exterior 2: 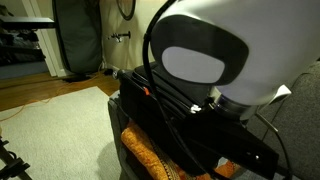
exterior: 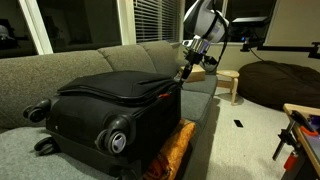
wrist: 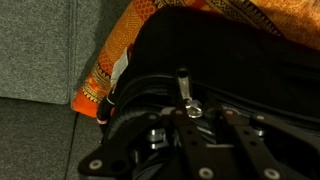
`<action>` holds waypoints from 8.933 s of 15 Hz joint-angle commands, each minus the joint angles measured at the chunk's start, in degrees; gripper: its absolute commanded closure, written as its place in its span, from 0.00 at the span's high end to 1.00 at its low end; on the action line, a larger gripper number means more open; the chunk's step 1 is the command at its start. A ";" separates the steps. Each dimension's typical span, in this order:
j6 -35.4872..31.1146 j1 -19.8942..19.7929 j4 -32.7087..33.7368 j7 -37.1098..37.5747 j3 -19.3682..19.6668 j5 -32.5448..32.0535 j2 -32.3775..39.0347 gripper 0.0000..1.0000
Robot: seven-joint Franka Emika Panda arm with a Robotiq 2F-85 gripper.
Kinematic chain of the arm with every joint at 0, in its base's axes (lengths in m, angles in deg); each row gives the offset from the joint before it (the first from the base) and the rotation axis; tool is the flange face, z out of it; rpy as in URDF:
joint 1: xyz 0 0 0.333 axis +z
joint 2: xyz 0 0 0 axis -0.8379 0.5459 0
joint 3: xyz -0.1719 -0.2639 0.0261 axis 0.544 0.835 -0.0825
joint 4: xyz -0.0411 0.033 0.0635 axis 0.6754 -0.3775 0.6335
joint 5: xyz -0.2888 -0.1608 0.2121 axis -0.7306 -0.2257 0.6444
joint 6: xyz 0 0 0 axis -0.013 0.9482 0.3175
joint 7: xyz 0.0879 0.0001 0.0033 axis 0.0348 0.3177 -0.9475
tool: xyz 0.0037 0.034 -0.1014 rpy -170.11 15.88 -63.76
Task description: Move the zip to the left
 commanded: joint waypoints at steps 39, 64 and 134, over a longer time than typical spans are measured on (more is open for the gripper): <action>-6.61 3.53 -7.50 4.26 -5.54 -12.01 -7.47 0.07; -7.05 5.53 -14.83 2.86 -12.02 -10.04 -15.12 0.07; -17.21 19.50 -19.53 9.93 -11.21 -10.43 -18.44 1.00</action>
